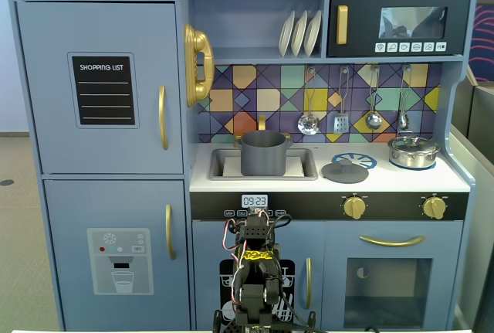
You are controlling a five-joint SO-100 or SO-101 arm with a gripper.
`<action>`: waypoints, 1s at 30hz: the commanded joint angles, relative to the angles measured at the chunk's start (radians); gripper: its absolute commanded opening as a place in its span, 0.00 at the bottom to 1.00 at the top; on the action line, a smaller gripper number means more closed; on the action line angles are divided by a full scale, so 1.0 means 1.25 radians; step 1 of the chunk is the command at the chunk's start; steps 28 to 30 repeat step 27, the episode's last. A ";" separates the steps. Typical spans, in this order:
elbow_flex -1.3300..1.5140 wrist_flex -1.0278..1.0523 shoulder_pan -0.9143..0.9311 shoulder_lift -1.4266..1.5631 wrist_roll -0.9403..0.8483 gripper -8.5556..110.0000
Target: Take off the lid from the gray recipient and place it on the counter
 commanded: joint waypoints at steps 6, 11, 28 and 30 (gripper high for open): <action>-0.001 0.135 0.023 -0.005 0.101 0.12; -0.001 0.135 0.023 -0.005 0.101 0.13; -0.001 0.135 0.023 -0.005 0.101 0.14; -0.001 0.135 0.023 -0.005 0.101 0.14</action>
